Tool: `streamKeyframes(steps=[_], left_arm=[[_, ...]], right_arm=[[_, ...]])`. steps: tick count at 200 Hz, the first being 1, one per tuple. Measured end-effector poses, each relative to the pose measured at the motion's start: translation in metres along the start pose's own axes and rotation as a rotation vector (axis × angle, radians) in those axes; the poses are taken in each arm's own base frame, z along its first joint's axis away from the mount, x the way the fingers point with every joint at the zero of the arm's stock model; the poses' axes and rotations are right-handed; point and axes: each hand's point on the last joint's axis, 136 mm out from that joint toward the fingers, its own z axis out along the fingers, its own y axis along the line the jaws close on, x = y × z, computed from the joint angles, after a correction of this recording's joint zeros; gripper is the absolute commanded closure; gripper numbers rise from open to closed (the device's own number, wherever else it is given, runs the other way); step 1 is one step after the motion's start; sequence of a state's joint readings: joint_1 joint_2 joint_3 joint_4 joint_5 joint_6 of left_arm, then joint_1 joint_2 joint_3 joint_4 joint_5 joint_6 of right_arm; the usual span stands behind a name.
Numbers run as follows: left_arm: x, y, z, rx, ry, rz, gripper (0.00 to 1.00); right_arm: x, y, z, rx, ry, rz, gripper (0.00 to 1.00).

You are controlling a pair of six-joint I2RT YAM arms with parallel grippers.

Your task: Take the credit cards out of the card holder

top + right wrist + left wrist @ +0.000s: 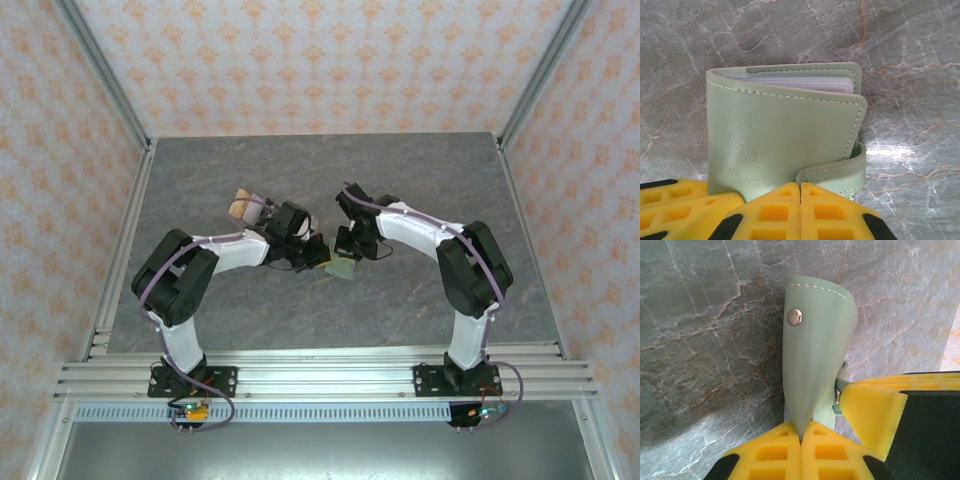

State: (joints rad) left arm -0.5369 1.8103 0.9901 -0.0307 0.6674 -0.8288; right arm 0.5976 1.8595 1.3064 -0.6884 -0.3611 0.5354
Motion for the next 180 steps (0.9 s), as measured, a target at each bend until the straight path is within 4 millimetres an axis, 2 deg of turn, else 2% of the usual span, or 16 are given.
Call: streamKeyframes(steps=[30,62,82,92,113,133,180], left_arm=[[0.001,-0.001,0.000,-0.007,-0.008,0.012,1.00],[-0.001,0.011,-0.003,-0.057,-0.016,0.000,1.00],[0.000,0.012,-0.003,-0.063,-0.013,-0.003,1.00],[0.000,0.013,-0.003,-0.064,-0.014,-0.003,0.91],[0.001,0.016,-0.004,-0.079,-0.013,-0.003,0.59],[0.003,0.019,-0.008,-0.102,-0.012,-0.009,0.41],[-0.006,0.009,-0.027,-0.128,-0.066,-0.010,0.26]], right_arm=[[0.000,-0.007,-0.004,0.037,-0.039,0.009,1.00],[-0.002,-0.051,-0.007,0.205,-0.083,0.052,1.00],[-0.001,-0.061,-0.006,0.237,-0.083,0.061,1.00],[0.000,-0.061,-0.004,0.235,-0.083,0.060,0.97],[0.002,-0.057,-0.002,0.215,-0.074,0.056,0.81],[0.002,-0.052,-0.001,0.187,-0.068,0.048,0.73],[-0.004,-0.038,0.001,0.120,-0.080,0.044,0.71]])
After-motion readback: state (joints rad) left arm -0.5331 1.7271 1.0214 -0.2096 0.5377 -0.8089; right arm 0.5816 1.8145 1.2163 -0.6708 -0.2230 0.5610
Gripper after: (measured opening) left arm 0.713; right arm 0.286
